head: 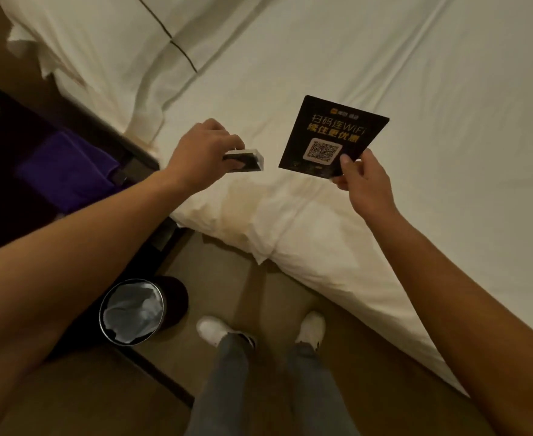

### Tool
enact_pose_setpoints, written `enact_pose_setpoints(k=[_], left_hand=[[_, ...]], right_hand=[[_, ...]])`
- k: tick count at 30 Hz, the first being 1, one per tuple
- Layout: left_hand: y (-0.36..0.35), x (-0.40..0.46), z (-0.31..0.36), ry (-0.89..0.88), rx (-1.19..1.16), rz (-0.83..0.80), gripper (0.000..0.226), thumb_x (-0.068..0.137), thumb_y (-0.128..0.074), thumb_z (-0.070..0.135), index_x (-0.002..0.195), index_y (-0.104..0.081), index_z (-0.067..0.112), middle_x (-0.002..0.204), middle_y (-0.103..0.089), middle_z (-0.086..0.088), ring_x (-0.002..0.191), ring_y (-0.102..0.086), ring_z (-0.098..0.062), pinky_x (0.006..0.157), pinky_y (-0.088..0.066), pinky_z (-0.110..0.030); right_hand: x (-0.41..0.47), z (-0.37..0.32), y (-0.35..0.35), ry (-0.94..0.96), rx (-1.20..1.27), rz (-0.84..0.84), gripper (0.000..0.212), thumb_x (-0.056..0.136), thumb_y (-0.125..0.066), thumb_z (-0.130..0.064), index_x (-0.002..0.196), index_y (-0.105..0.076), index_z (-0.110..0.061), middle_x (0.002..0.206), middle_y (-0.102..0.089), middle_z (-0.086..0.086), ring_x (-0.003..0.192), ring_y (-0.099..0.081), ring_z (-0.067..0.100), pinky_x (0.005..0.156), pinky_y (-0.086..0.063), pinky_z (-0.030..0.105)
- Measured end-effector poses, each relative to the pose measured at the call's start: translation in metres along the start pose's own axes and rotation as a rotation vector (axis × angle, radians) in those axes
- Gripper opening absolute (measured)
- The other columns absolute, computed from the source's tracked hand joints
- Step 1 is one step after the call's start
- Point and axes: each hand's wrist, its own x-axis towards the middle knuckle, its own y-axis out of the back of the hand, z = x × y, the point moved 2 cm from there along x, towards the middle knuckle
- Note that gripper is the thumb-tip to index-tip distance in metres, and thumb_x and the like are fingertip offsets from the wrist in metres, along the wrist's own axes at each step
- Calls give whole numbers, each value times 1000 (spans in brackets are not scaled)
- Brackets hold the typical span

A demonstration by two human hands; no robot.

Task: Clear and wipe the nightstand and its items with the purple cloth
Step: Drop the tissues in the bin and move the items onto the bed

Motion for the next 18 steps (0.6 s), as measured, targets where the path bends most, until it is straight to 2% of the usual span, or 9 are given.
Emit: enact_pose_setpoints(k=[3, 6, 8, 11, 15, 18], left_hand=[[-28, 23, 54, -55, -19, -45, 26, 86, -79, 24, 108, -76, 12, 93, -73, -11, 110, -58, -34, 79, -48, -43], [-58, 46, 99, -105, -4, -95, 27, 88, -77, 28, 110, -75, 12, 95, -73, -10, 111, -58, -33, 81, -48, -44], [-76, 57, 123, -121, -5, -144, 27, 90, -74, 29, 112, -74, 13, 98, -72, -9, 107, -60, -33, 77, -48, -42], [-101, 68, 151, -160, 9, -261, 28, 93, -70, 30, 117, -70, 14, 103, -72, -9, 93, -65, -34, 75, -51, -43], [-130, 80, 174, -239, 58, -371, 29, 95, -68, 32, 119, -70, 15, 108, -72, -7, 93, -67, -33, 76, -53, -42], [-151, 93, 182, -290, 84, -420, 28, 96, -67, 30, 120, -69, 16, 110, -72, -6, 95, -67, -33, 76, -53, -42]], right_hand=[[-5, 41, 47, -37, 19, 27, 16, 106, -50, -36, 119, -58, -30, 105, -73, -2, 86, -75, 9, 85, -62, 31], [-6, 79, 85, -67, 2, 37, 26, 106, -51, -36, 128, -60, -25, 108, -73, 0, 85, -75, 8, 80, -61, 23], [-9, 102, 102, -94, 1, 47, 26, 106, -51, -35, 129, -59, -24, 108, -73, 2, 84, -75, 7, 77, -60, 19], [-16, 133, 119, -119, 4, 82, 21, 106, -51, -34, 125, -59, -27, 105, -72, 0, 84, -74, 6, 77, -59, 20], [-27, 170, 132, -186, -23, 117, 13, 106, -51, -34, 117, -57, -30, 98, -69, -9, 77, -70, -9, 75, -58, 18], [-34, 191, 134, -233, -39, 134, 19, 106, -52, -35, 121, -59, -26, 102, -70, -5, 80, -71, -4, 83, -61, 31]])
